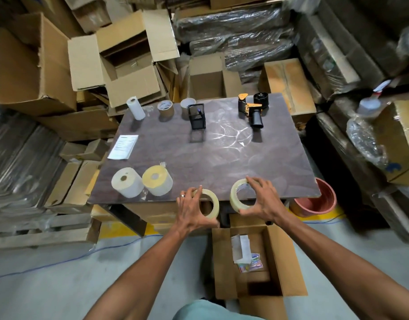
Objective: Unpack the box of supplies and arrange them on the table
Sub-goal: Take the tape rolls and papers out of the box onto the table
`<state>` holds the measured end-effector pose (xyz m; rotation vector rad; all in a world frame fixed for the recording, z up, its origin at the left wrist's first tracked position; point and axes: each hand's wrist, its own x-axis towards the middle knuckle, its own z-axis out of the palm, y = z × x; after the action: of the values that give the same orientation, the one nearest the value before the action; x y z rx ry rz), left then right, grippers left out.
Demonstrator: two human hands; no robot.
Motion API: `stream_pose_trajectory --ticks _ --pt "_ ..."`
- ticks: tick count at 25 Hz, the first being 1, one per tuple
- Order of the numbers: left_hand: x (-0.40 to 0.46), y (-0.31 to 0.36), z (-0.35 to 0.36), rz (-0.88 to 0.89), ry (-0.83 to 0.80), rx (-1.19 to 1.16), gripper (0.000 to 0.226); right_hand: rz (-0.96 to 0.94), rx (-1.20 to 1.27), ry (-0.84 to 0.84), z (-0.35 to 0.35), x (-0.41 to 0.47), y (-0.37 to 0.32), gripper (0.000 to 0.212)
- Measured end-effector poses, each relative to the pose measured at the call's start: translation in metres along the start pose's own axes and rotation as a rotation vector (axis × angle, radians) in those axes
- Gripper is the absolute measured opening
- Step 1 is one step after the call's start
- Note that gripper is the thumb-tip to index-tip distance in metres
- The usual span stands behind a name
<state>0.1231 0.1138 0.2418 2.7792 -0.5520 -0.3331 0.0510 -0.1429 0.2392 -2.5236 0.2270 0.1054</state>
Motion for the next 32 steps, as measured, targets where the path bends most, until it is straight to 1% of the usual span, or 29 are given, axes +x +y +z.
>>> stream_pose_trajectory --ticks 6,13,19,23,29,32 --pt "0.059 -0.033 -0.014 0.023 -0.027 -0.020 0.133 0.052 -0.038 -0.048 0.018 0.057 -0.027 0.122" --pt "0.105 -0.051 -0.015 0.037 -0.046 -0.032 0.131 0.131 -0.086 -0.055 0.035 0.093 -0.038 0.122" --pt "0.117 -0.055 -0.014 0.042 -0.031 -0.076 0.128 0.142 -0.096 -0.045 0.043 0.104 -0.042 0.121" --pt "0.118 -0.058 -0.015 0.065 -0.033 -0.084 0.130 0.139 -0.099 -0.050 0.047 0.109 -0.048 0.121" --pt "0.114 -0.058 -0.016 0.077 -0.002 -0.028 0.128 0.140 -0.077 -0.068 0.048 0.107 -0.049 0.123" --pt "0.109 -0.057 -0.017 0.089 0.005 -0.054 0.129 0.131 -0.053 -0.072 0.047 0.105 -0.051 0.122"
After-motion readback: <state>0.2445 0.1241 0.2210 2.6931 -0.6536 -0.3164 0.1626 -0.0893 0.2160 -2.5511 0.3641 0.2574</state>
